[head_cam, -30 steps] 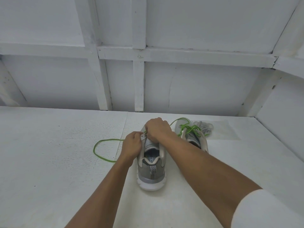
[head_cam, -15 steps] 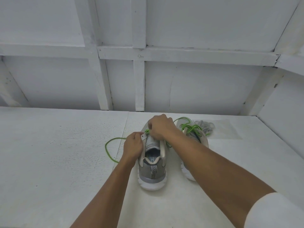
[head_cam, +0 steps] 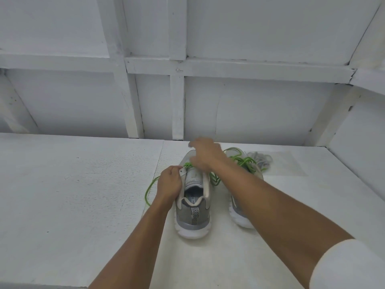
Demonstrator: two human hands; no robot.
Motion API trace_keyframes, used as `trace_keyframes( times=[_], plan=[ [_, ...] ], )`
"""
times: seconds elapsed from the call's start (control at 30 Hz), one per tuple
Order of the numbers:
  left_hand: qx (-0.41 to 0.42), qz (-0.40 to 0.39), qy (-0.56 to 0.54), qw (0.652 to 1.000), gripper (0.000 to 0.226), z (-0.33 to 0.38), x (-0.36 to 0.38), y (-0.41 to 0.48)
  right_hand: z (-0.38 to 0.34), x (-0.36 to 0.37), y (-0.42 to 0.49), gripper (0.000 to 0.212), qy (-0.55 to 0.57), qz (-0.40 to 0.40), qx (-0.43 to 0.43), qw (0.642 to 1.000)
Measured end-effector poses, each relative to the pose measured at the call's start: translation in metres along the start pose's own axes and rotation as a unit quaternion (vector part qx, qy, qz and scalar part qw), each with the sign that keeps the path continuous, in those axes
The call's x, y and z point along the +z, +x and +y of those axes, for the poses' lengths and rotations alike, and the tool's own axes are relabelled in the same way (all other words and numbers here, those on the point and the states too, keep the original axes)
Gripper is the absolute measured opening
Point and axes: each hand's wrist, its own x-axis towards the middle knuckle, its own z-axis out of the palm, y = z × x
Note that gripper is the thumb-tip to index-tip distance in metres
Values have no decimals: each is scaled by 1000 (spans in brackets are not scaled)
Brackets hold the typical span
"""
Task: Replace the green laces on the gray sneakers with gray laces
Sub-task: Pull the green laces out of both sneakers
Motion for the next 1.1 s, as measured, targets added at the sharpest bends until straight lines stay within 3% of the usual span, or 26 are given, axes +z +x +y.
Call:
trace_keyframes(
  times=[0.07, 0.13, 0.43, 0.5, 0.57, 0.63, 0.7, 0.87, 1.03, 1.1],
  plan=[
    [2, -1, 1, 1000, 36, 0, 0, 0, -9, 14, -2, 34, -37, -55, -12, 998],
    [1, -2, -1, 1000, 36, -1, -1, 0, -11, 20, -4, 26, -69, -41, -5, 997],
    [-14, 1, 16, 1000, 36, -2, 0, 0, 25, -30, 8, 30, -62, 189, 79, 977],
    [-14, 1, 14, 1000, 36, -2, 0, 1, 24, -31, 8, 44, -40, 151, 71, 985],
    [-16, 2, 12, 1000, 36, -2, 0, 1, 14, -22, 6, 57, -21, 53, 43, 997],
    [-15, 1, 11, 1000, 36, -2, 0, 1, 1, -5, 4, 52, -22, -43, 22, 999],
    [-10, -1, 17, 1000, 36, -1, 0, 1, -7, 11, 1, 35, -37, -74, 20, 996],
    [-6, -1, 16, 1000, 37, -3, -1, 1, -2, 2, 4, 16, -46, 17, 35, 998],
    [-19, -2, 0, 1000, 36, -3, -1, 1, 21, -30, 14, 18, -43, 179, 71, 980],
    [-21, -2, -1, 1000, 36, -3, 0, 1, 23, -31, 14, 17, -43, 174, 96, 979]
  ],
)
